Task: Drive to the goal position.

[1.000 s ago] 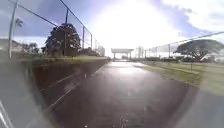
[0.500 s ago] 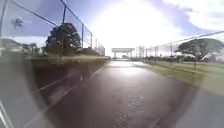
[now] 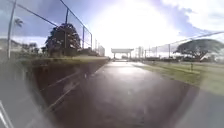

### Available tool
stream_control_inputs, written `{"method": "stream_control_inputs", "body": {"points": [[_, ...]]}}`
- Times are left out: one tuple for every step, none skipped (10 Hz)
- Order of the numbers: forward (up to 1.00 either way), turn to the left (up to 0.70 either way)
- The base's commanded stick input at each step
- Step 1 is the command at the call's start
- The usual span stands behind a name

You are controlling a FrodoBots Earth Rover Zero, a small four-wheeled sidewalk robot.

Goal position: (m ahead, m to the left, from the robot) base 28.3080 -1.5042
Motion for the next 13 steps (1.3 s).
{"method": "stream_control_inputs", "body": {"points": [[0.7, 0.0], [0.7, 0.0], [0.7, 0.0], [0.7, 0.0], [0.7, 0.0], [0.7, 0.0], [0.7, 0.0], [0.7, 0.0], [0.7, 0.0], [0.7, 0.0], [0.7, 0.0], [0.7, 0.0], [0.7, 0.0]]}}
